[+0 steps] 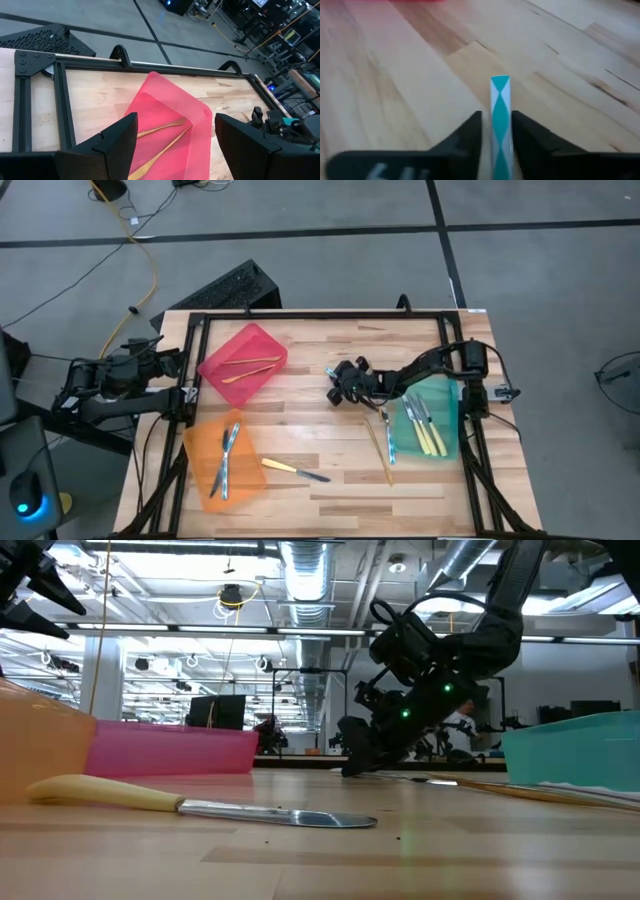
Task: Sort silverware by color (type)
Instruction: Put the top blue knife into the orange bin
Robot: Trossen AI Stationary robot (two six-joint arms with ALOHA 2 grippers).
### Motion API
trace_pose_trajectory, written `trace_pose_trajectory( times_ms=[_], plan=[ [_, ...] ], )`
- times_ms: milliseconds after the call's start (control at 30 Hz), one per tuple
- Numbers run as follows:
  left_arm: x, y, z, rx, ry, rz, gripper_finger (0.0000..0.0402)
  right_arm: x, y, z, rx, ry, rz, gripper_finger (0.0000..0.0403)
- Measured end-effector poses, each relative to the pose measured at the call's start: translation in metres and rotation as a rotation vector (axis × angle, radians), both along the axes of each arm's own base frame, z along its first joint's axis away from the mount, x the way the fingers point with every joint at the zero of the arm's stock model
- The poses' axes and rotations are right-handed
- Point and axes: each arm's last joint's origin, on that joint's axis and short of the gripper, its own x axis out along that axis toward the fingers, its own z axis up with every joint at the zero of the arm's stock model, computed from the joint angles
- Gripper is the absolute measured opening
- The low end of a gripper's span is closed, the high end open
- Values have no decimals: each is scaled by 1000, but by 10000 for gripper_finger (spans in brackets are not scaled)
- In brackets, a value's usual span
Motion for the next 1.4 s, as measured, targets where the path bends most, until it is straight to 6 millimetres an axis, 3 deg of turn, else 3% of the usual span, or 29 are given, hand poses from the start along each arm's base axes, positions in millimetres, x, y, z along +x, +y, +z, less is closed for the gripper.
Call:
trace_pose_trajectory(
  times_ms=[167,367,700,1000,1400],
  plan=[
    [0,0,0,0,2,1,247,0,-2,1,24,-25,-22,43],
    [0,0,-1,-3,3,3,247,9,-2,7,42,-77,-20,43],
    [-1,0,0,4,2,22,247,41,-4,32,84,-179,80,43],
    [-1,0,0,1,1,18,247,76,4,72,65,-325,179,43],
    [-1,1,0,15,3,41,247,124,64,163,-72,-596,517,43]
  ],
)
